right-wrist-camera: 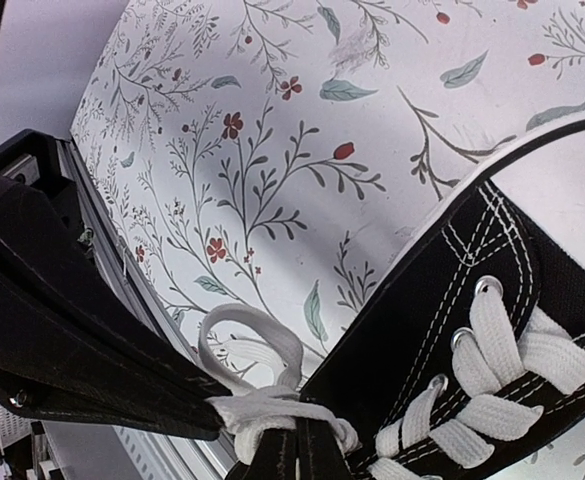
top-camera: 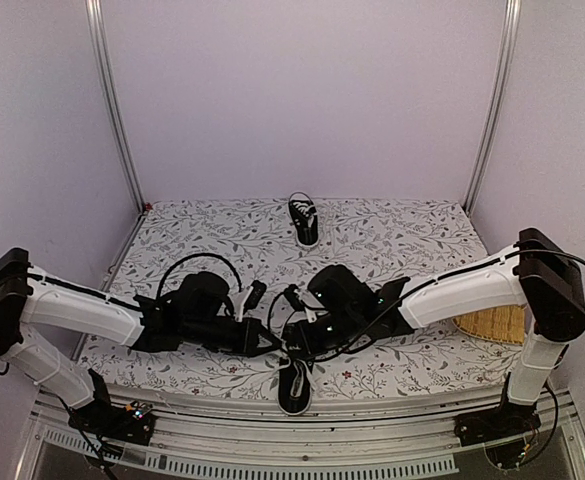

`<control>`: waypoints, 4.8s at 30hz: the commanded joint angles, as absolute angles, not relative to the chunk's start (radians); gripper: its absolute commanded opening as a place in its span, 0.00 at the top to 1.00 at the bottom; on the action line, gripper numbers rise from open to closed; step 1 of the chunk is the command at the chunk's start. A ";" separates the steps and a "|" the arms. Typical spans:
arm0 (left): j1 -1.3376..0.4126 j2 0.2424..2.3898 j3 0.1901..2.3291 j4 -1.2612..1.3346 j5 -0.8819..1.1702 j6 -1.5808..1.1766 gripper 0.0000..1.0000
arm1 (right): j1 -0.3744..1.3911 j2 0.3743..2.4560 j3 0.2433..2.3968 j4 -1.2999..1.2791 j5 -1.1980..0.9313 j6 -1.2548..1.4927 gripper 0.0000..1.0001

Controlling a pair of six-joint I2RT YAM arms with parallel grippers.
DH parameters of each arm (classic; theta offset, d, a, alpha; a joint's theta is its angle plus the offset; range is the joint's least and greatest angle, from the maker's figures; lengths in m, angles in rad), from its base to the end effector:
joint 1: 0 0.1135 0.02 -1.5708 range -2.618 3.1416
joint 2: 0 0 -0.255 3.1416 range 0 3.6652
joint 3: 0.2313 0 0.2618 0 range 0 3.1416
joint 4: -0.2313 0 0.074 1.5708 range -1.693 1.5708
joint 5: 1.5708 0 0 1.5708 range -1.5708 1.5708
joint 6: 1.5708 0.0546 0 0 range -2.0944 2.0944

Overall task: Tie the shoes
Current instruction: Cross the half-tied shoelace with the shoelace loop.

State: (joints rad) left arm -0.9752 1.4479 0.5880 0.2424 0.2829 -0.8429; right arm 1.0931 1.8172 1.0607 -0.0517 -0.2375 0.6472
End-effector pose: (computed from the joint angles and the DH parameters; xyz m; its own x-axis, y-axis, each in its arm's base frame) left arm 0.1577 -0.2599 0.1394 -0.9049 0.0574 -0.4218 0.3713 0.5909 -0.7162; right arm 0.1709 0.3580 0.1377 -0.8307 -0.3299 -0.4485 -0.5478 0.6285 0.5522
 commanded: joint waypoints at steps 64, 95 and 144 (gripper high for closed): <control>-0.933 1.647 0.684 0.227 0.254 -0.686 0.86 | 1.088 1.830 0.899 0.163 -0.281 0.663 0.98; -0.933 1.665 0.595 0.469 0.392 -0.689 0.91 | 1.088 1.846 0.916 0.110 -0.255 0.683 0.98; -0.945 1.788 0.577 0.633 0.507 -0.802 1.00 | 1.087 1.819 0.918 0.112 -0.234 0.673 0.98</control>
State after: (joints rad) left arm -0.9348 1.7672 0.5564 0.6476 0.4995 -0.7799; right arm 1.0901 1.8427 0.9226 0.1043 -0.2596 0.6926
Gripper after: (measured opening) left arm 0.004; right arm 0.026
